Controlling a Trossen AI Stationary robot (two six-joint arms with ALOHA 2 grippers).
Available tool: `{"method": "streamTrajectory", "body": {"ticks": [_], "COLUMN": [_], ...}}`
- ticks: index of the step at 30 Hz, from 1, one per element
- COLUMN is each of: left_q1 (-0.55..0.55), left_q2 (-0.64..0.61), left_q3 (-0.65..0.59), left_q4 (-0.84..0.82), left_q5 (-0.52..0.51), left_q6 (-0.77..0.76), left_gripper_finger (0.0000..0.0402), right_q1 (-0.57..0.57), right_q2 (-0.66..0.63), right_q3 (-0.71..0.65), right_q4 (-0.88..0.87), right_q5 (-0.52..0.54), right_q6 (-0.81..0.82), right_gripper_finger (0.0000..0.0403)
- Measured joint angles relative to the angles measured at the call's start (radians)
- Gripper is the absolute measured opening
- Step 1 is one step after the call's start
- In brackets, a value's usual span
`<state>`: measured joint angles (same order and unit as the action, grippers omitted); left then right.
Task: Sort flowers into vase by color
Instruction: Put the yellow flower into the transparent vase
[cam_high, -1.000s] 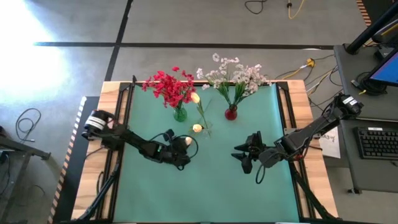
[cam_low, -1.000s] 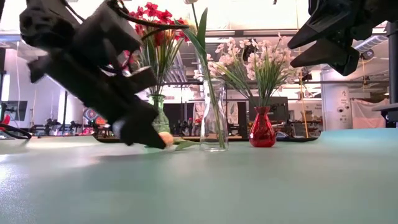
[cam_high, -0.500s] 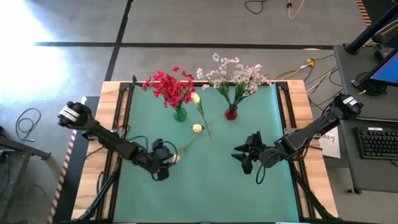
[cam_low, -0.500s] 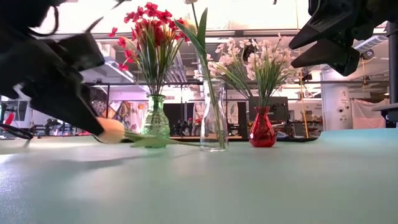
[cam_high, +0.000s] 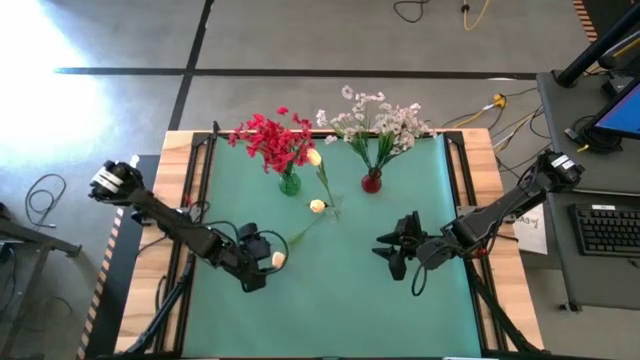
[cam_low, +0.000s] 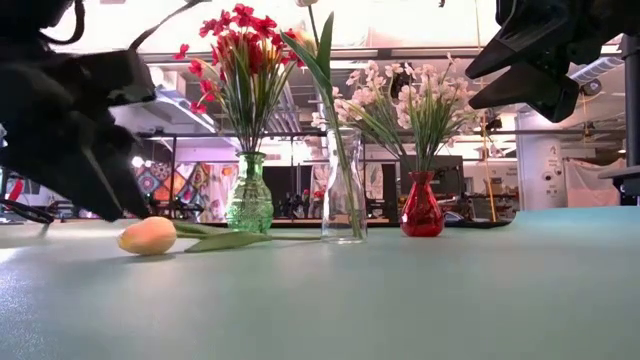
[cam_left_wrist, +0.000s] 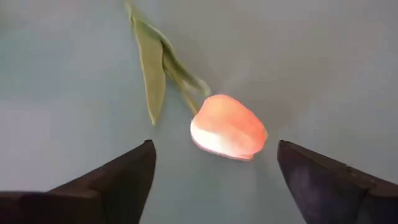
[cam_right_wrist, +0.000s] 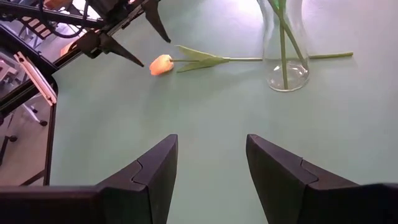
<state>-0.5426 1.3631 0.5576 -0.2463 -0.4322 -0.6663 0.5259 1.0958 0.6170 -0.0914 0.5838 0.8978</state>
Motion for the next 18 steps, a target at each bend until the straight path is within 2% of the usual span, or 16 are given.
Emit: {"method": "streamTrajectory", "body": {"ticks": [4, 11, 18], "left_q1": [0.001, 0.036, 0.124], "left_q2": [0.001, 0.01, 0.1], "left_q3": [0.045, 0.078, -0.011], "left_q4": [0.008, 0.075, 0.397], "left_q5": [-0.074, -0.26, -0.242], "left_q6": [0.076, 0.192, 0.262], "left_gripper_finger": [0.0349, 0.0354, 0.0338], "right_q1": [0.0, 0.0, 0.0], "right_q2": [0.0, 0.0, 0.0], "right_q3": [0.0, 0.0, 0.0], "right_q4": [0.0, 0.0, 0.0], "right_q5": [0.0, 0.0, 0.0], "right_q6": [-0.002, -0.01, -0.011], "right_gripper_finger": [0.0183, 0.0183, 0.0183]}}
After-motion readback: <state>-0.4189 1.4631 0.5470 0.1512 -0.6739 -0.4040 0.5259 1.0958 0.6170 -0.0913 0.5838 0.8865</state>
